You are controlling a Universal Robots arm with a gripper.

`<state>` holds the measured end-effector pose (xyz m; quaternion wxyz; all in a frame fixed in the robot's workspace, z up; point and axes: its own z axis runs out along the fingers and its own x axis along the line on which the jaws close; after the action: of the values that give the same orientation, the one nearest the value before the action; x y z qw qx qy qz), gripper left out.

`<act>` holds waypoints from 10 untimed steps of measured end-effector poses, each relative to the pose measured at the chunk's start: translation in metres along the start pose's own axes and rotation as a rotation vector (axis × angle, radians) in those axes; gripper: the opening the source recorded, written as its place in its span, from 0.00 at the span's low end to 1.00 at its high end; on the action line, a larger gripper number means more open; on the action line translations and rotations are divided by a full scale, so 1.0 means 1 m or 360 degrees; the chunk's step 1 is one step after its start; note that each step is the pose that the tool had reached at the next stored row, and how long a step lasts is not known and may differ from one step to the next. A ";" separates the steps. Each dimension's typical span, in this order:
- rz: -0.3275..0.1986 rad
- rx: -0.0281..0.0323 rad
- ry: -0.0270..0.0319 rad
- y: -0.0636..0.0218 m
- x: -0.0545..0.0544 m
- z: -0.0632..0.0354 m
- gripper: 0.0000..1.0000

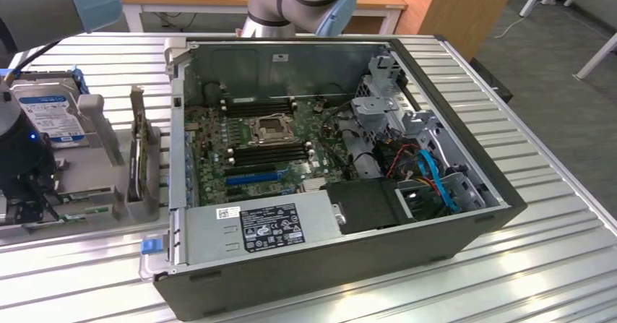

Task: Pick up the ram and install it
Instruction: 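Pick up the ram and move it above insertion slot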

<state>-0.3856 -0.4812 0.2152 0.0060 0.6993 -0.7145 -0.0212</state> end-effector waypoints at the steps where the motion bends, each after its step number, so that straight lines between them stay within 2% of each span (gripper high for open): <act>1: 0.0000 -0.00001 0.00002 -0.0007 0.000 -0.0001 0.31; 10: 0.0000 -0.00002 0.00002 -0.0080 0.000 -0.0004 0.31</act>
<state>-0.3776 -0.4814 0.2153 0.0061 0.6993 -0.7145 -0.0212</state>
